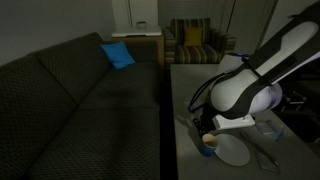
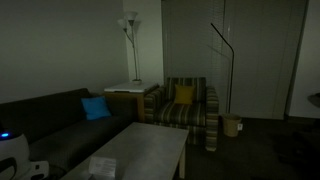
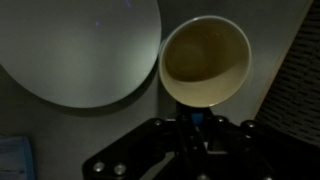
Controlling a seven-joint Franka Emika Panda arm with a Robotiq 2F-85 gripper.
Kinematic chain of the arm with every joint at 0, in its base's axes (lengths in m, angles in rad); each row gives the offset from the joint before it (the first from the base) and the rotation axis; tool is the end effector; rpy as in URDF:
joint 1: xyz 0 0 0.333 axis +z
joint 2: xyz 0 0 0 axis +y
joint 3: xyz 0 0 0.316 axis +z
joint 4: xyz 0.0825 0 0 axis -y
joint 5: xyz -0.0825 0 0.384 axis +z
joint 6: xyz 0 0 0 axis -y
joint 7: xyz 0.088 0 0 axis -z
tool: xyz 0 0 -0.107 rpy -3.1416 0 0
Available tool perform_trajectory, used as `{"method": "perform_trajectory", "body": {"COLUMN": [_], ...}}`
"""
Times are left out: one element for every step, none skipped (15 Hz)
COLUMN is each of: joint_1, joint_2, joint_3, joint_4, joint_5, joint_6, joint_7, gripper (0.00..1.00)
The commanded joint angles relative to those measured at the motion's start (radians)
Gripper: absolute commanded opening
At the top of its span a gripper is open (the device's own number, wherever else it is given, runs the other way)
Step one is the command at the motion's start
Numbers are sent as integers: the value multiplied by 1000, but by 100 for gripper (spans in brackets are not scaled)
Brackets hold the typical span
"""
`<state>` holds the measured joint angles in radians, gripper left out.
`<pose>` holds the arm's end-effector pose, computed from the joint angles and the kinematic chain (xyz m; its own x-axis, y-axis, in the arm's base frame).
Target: Remove the mug from the plate.
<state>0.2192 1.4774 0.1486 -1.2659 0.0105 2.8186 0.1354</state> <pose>0.6101 0.2162 -0.1359 0.9956 0.0778 0.0528 0.0854 -0.9834 -0.1600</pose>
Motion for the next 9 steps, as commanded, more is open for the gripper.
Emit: {"method": "perform_trajectory", "body": {"joint_1": [2,3,7,11,14,16,20,23,25], "joint_2": [0,0,0,-1,-1,-1,-2,-2,-2], "joint_3": [-2,-2,-6,-11,-14,-16,-19,-21,-21], "joint_4": [-25,-28,-30,-33,-35,-35,-37,-39,-40], "joint_5": [31,33,34,34,33,30,26,25,24], "joint_6": [26,31,38,40,36,24,11,7,0], "joint_7": [-9,-6,2,8,11,11,10,9,8], "gripper": [3,3,3,3,3,3,3,3,3]}}
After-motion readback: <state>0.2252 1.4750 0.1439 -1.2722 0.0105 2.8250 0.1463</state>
